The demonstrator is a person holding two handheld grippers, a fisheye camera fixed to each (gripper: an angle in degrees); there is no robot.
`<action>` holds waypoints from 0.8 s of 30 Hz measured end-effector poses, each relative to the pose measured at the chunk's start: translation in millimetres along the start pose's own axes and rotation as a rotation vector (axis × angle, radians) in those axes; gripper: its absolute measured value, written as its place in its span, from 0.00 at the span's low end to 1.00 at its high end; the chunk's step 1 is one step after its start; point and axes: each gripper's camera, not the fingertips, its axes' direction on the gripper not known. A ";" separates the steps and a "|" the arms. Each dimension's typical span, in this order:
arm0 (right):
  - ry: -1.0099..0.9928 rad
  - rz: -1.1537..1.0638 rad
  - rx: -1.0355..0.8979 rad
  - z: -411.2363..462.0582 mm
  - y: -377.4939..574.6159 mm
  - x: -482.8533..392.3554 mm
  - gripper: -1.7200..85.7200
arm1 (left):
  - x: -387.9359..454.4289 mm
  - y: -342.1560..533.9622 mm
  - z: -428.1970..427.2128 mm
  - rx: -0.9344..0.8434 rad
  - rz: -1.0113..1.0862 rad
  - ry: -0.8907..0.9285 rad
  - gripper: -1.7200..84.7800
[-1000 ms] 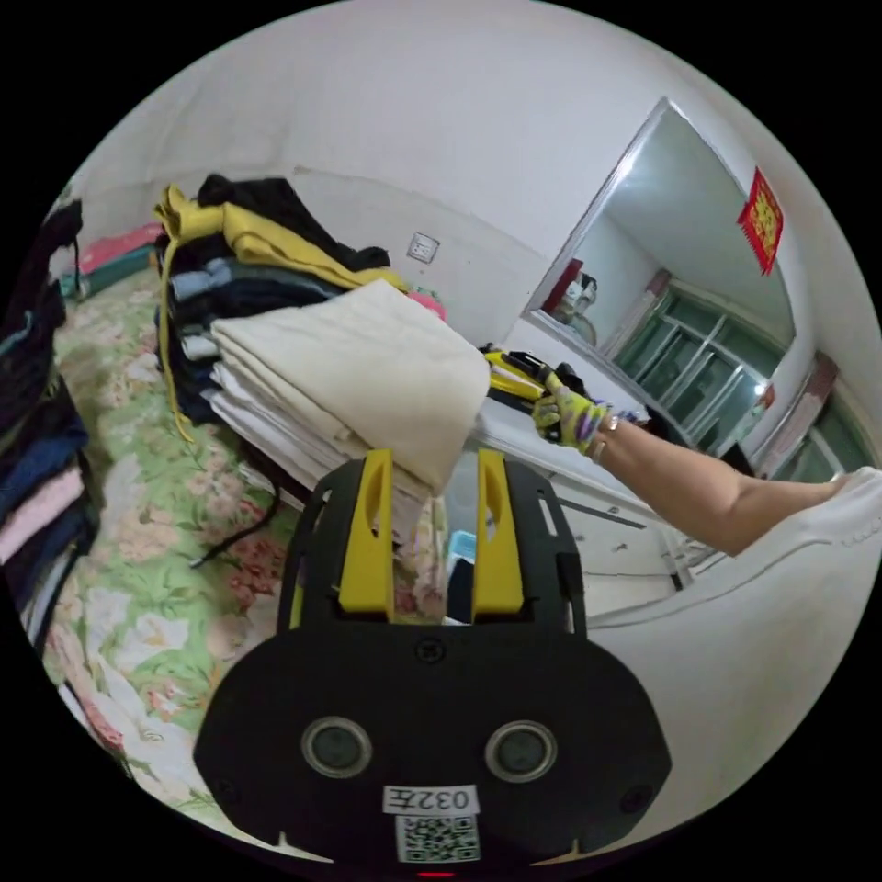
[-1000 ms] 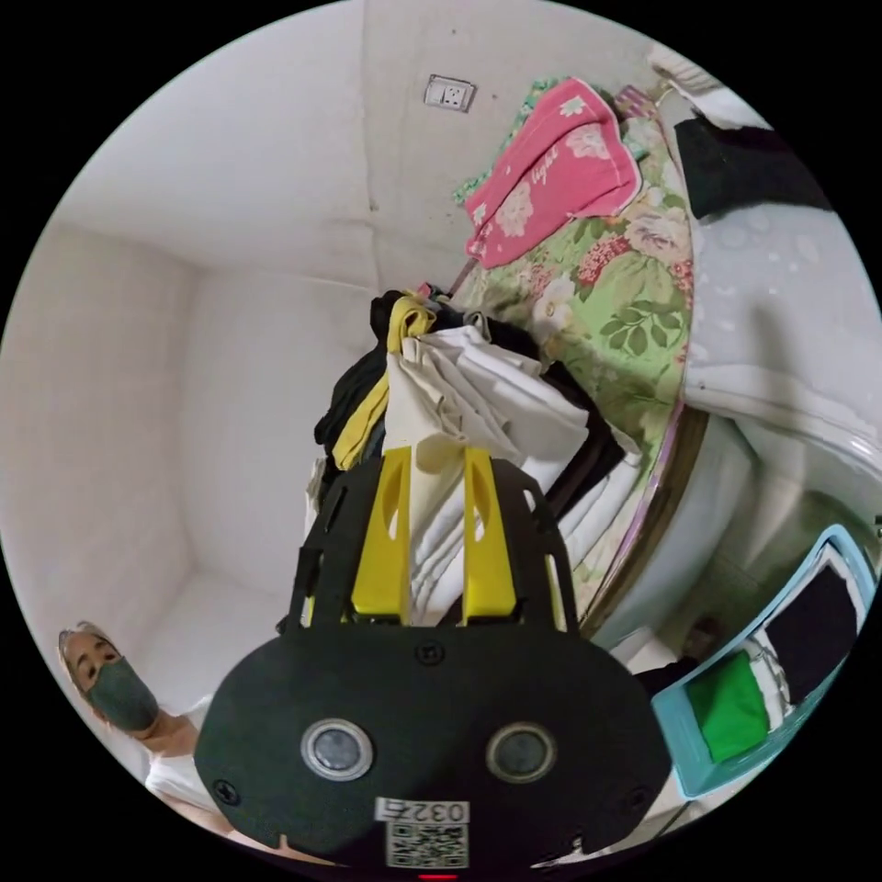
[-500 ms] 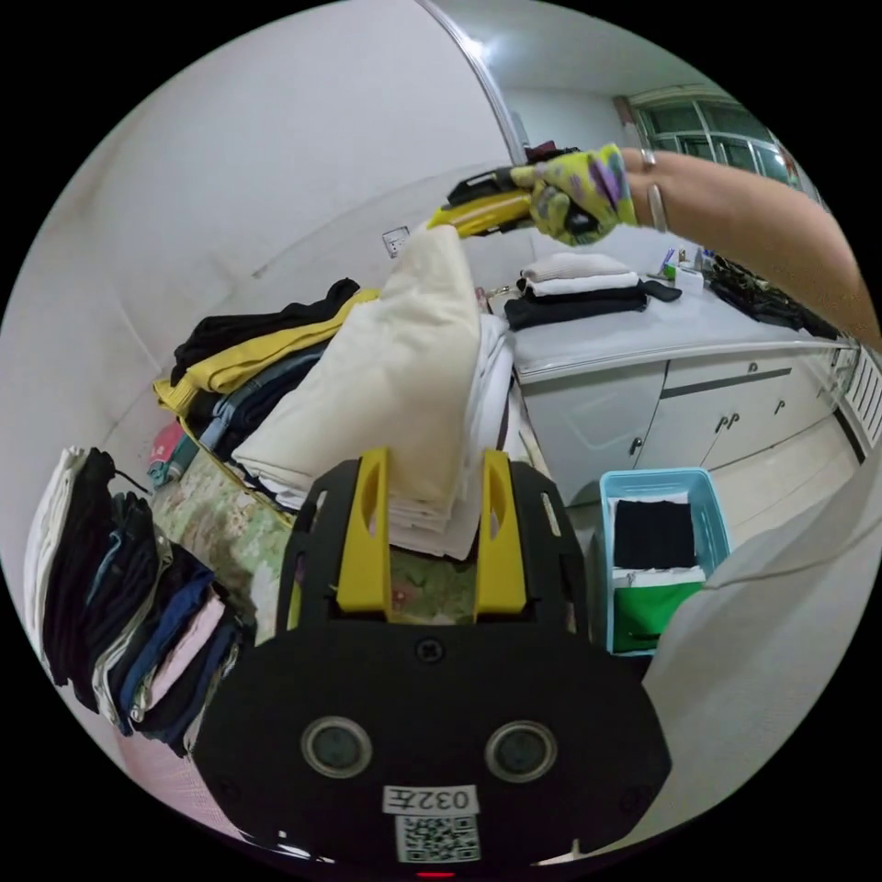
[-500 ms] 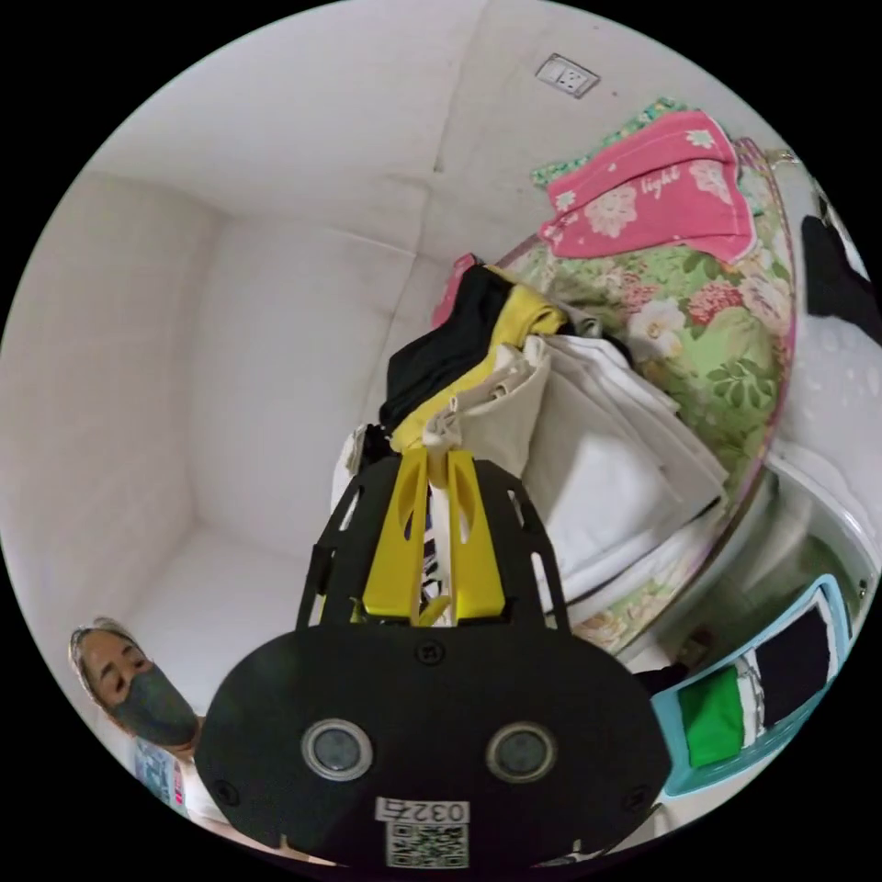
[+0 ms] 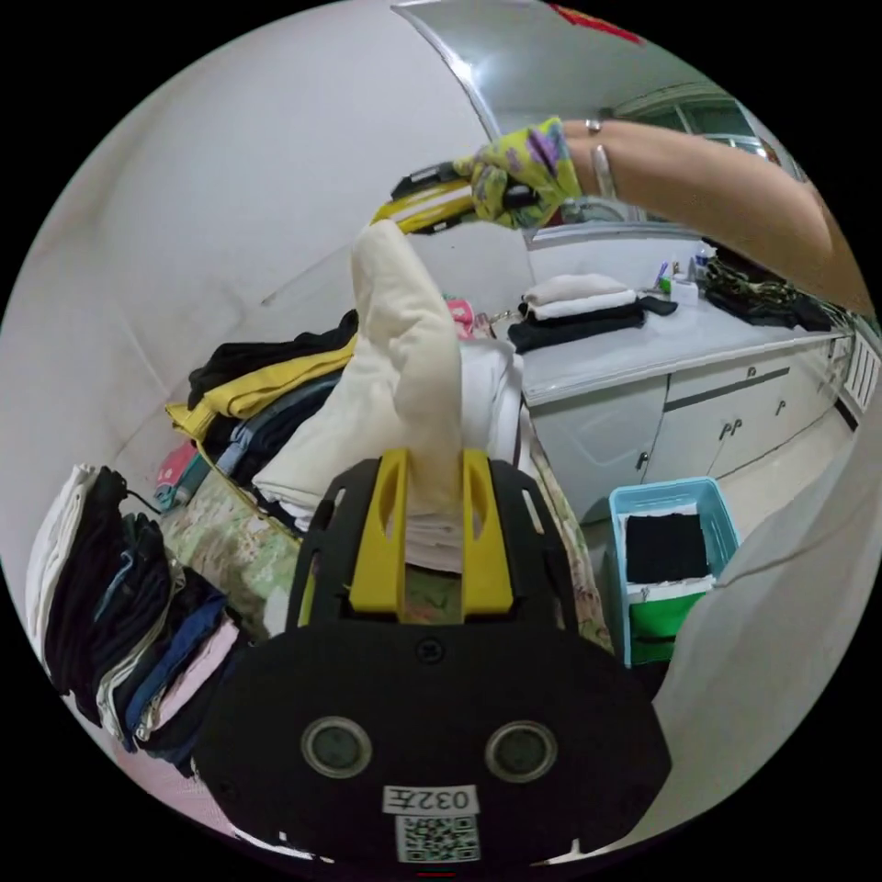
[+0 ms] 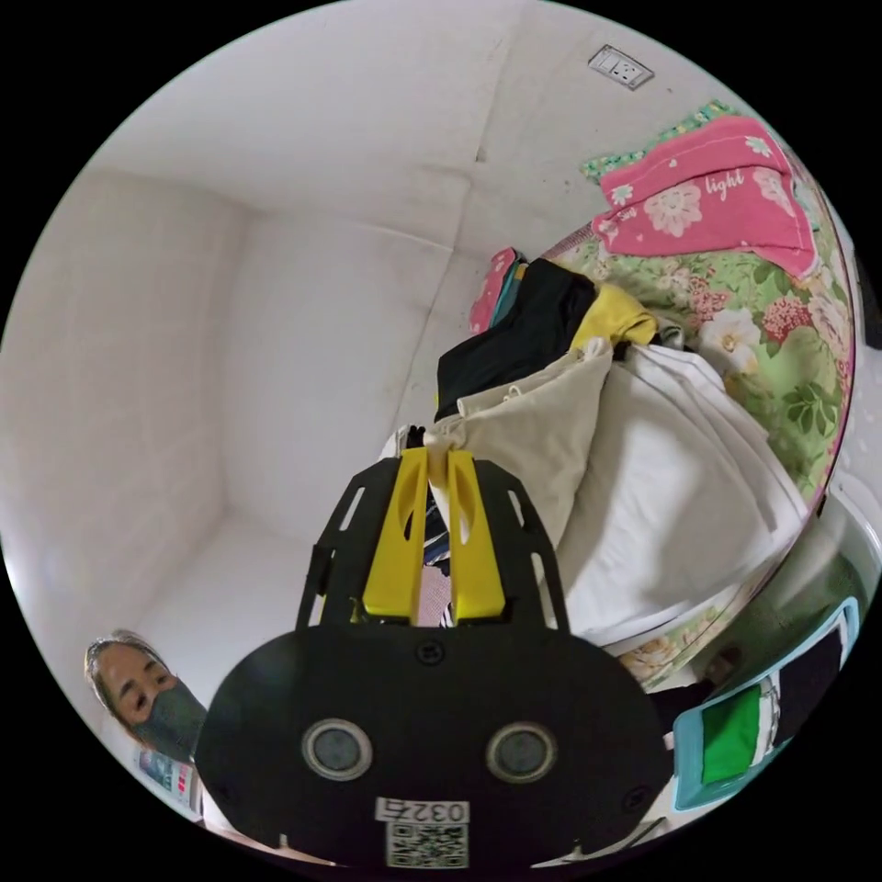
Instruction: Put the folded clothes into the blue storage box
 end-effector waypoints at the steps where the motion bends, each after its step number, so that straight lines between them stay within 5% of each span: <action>1: 0.003 0.010 0.012 -3.7 1.4 3.4 0.07 | -0.8 3.2 -7.1 0.032 0.007 -0.006 0.10; 11: -0.033 0.062 0.044 -18.0 2.5 9.3 0.07 | 10.6 -3.8 -0.2 -0.055 0.089 -0.135 0.10; 19: 0.052 0.102 0.099 -48.2 14.8 50.6 0.13 | -74.6 -1.1 -21.4 -0.008 -0.141 0.173 0.08; 24: 0.107 0.170 0.039 -58.0 16.8 85.4 0.17 | -75.4 -11.4 -22.3 -0.007 -0.093 0.134 0.08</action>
